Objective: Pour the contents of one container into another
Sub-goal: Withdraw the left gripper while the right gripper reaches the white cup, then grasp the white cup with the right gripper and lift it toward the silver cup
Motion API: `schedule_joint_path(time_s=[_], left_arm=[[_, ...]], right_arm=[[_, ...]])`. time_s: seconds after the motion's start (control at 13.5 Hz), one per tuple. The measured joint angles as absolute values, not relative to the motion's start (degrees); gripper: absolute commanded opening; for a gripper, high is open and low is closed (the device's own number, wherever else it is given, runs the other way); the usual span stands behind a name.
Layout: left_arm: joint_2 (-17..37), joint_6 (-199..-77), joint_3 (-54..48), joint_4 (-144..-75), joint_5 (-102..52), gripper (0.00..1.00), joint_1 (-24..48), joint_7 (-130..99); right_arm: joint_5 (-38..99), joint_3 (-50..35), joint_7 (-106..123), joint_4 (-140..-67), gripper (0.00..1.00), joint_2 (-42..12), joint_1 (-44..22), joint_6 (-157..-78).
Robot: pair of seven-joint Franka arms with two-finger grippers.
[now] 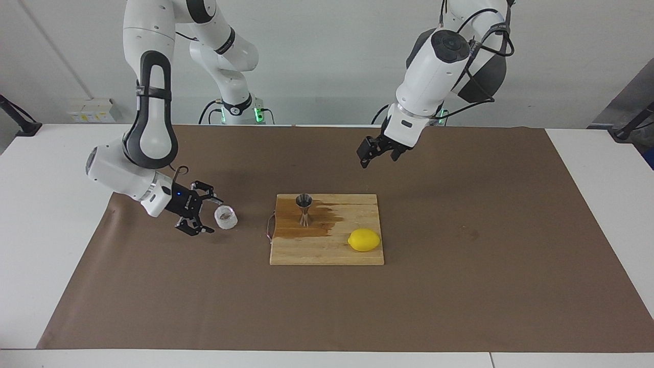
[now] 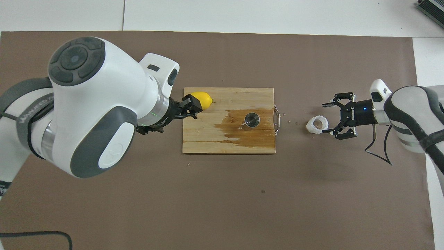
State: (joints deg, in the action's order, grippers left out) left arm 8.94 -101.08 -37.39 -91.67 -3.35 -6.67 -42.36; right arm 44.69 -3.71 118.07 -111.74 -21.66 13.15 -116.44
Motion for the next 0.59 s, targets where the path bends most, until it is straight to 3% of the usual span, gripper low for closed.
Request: schedule_joint_path(time_s=[0.3,0.59], left_arm=[[3.86,-96.29,-24.99,-91.70,-2.35,1.00,-4.07,-22.59],[2.51,-94.93,-11.03,-91.84,-2.29,1.00,-0.12,-6.29]], right_arm=[[45.12,-3.81,120.05,-111.69,1.00,-22.70,13.12,-114.74],[45.12,-3.91,120.96,-112.06,1.00,-22.59,11.94,-116.04]])
